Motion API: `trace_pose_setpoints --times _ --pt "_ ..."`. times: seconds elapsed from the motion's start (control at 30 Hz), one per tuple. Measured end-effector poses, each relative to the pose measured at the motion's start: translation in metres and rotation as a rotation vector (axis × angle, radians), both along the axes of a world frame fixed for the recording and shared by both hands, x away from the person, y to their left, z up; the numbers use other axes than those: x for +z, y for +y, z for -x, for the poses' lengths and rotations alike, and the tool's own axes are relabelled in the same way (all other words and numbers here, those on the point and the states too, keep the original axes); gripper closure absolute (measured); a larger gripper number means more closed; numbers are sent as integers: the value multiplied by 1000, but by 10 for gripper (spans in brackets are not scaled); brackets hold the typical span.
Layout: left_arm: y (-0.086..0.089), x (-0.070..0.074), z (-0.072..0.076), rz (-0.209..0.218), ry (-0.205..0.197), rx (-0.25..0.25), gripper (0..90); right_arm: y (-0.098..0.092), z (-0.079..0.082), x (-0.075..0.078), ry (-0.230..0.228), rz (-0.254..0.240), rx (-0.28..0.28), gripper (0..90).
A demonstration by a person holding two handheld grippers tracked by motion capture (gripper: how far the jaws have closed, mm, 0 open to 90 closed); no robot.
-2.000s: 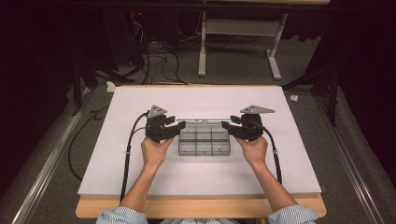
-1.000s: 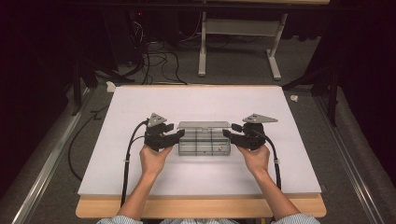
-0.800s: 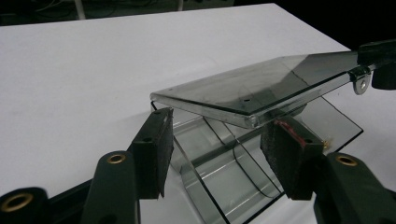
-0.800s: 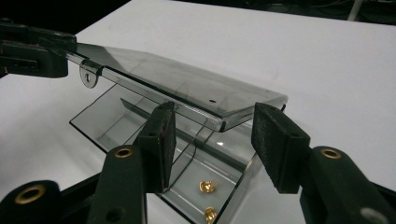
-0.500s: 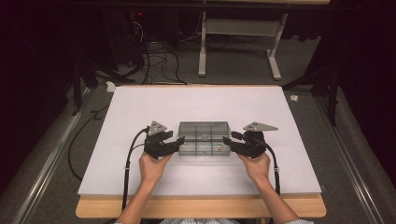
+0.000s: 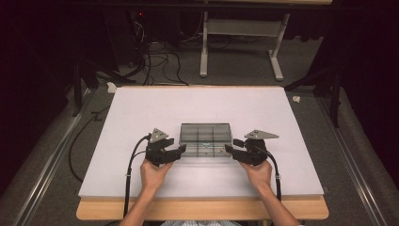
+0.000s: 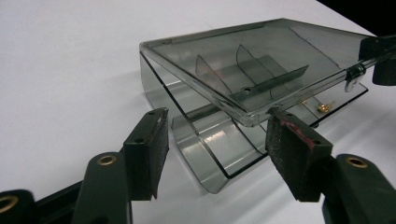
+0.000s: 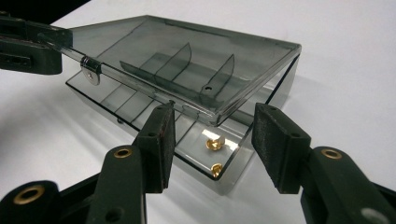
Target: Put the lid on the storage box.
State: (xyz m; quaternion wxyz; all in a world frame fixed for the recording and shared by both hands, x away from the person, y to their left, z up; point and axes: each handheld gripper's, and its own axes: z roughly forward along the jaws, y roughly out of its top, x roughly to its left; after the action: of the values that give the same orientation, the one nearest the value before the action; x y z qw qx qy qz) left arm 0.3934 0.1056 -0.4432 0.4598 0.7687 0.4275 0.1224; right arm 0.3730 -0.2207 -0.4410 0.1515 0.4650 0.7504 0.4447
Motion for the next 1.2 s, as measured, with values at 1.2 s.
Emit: trace_pose_setpoints --times 1.2 --pt "20 -20 18 1 -10 20 370 -14 21 -21 20 46 9 454"
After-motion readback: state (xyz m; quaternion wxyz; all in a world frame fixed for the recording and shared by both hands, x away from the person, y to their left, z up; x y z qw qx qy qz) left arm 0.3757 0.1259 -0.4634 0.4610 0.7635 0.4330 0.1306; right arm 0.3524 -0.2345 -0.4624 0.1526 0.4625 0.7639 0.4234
